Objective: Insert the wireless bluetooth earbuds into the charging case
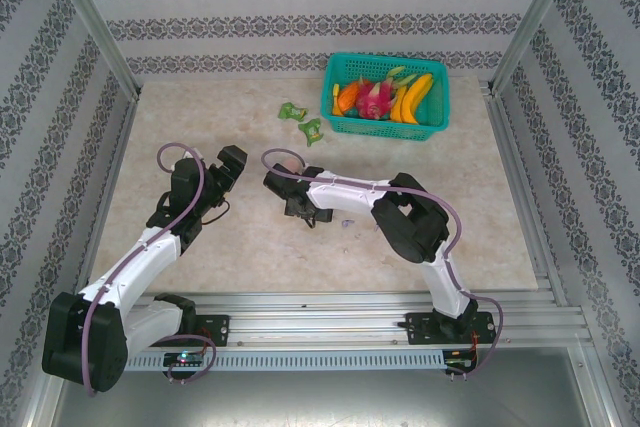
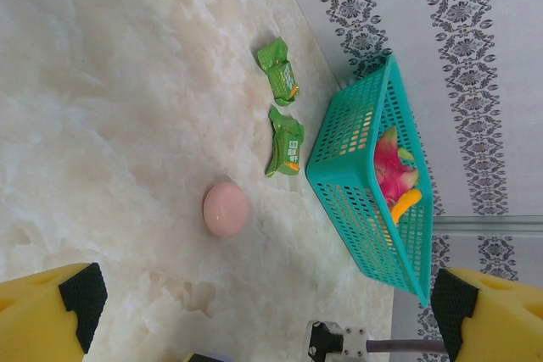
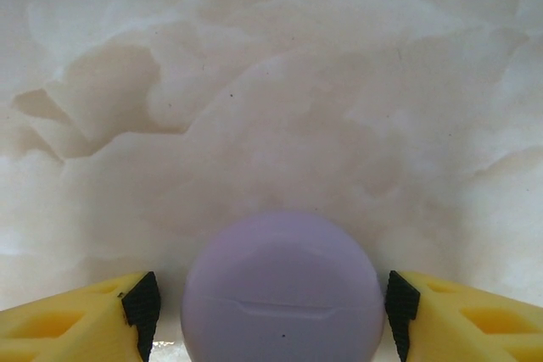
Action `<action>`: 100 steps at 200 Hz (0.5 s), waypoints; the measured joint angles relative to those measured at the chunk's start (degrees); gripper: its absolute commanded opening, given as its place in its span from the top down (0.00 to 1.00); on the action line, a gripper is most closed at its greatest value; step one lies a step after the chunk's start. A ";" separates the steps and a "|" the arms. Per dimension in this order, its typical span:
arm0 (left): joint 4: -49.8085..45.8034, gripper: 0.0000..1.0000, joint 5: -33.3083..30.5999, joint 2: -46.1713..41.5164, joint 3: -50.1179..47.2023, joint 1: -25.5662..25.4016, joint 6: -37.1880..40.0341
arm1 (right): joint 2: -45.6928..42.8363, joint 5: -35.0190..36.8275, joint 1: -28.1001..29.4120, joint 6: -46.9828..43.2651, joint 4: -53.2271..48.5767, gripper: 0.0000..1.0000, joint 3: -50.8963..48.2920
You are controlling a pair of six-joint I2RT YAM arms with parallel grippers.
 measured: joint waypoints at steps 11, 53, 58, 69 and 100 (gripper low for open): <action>0.00 0.00 0.00 0.00 0.00 0.00 0.02 | 0.09 0.07 0.00 -0.11 0.02 0.29 0.04; 0.00 0.00 0.00 0.00 0.02 0.00 0.35 | 0.13 0.04 -0.04 0.13 0.09 0.32 0.15; 0.00 0.00 0.00 0.00 0.02 0.00 0.39 | 0.13 0.04 -0.04 0.15 0.09 0.32 0.15; 0.00 0.00 0.00 0.00 0.02 0.00 0.42 | 0.13 0.04 -0.11 0.31 0.11 0.32 0.15; 0.00 0.00 0.02 0.00 0.02 0.00 0.46 | 0.13 0.07 -0.24 0.98 0.09 0.34 0.15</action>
